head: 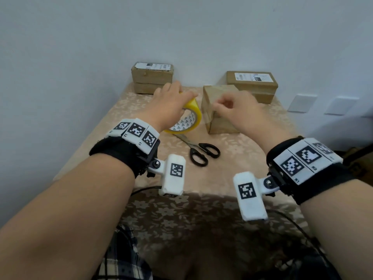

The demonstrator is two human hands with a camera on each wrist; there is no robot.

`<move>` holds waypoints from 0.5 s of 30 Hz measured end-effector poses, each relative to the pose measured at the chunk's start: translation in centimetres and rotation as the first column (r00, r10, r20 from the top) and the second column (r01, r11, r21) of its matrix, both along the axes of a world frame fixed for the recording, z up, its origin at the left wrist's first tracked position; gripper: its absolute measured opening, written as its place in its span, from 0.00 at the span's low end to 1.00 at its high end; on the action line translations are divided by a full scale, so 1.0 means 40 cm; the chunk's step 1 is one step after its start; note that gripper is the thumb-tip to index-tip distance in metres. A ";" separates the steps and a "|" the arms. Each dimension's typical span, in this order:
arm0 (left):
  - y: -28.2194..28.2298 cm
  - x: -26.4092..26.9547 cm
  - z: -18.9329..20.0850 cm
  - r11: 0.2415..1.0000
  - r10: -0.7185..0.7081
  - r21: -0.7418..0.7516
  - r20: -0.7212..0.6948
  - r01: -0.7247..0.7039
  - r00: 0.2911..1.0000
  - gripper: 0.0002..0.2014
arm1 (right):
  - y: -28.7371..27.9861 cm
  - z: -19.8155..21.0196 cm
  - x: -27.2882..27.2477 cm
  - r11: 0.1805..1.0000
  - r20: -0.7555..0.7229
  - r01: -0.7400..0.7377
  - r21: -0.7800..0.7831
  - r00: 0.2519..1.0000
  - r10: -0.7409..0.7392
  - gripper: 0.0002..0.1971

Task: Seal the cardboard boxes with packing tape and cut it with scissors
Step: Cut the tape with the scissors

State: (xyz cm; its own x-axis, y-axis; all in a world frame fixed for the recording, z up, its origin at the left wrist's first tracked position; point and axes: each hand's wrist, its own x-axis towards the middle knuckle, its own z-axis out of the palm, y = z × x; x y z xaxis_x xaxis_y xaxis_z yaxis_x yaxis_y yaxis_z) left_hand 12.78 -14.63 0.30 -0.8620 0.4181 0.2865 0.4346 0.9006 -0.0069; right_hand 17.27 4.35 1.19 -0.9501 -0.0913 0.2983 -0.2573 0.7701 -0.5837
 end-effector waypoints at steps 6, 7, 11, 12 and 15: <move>0.006 0.003 0.001 1.000 0.023 0.014 0.023 -0.023 0.999 0.27 | -0.061 -0.092 0.041 0.896 0.360 -0.194 0.399 0.932 0.042 0.19; 0.006 0.001 0.001 1.000 0.026 0.017 0.023 -0.027 0.999 0.27 | -0.068 -0.096 0.041 0.895 0.360 -0.195 0.402 0.932 0.041 0.20; 0.003 -0.004 -0.001 0.999 0.022 0.034 0.038 -0.023 0.999 0.26 | -0.089 -0.099 0.035 0.856 0.378 -0.234 0.460 0.925 0.050 0.25; 0.001 -0.004 -0.003 0.999 0.022 0.039 0.035 -0.023 0.999 0.26 | -0.094 -0.096 0.035 0.831 0.374 -0.245 0.500 0.926 0.048 0.25; -0.004 0.006 -0.010 0.997 0.034 0.064 0.054 -0.038 0.998 0.25 | -0.091 -0.080 0.036 0.790 0.372 -0.239 0.565 0.928 0.014 0.22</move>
State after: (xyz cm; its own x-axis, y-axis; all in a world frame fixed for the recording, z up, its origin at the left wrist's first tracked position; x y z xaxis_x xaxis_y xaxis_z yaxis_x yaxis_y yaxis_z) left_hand 13.02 -14.78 -0.08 -0.8908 0.3685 0.2658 0.4000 0.9135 0.0739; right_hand 18.73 0.71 -1.99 -0.9452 -0.2687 -0.1857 -0.2558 0.9625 -0.0908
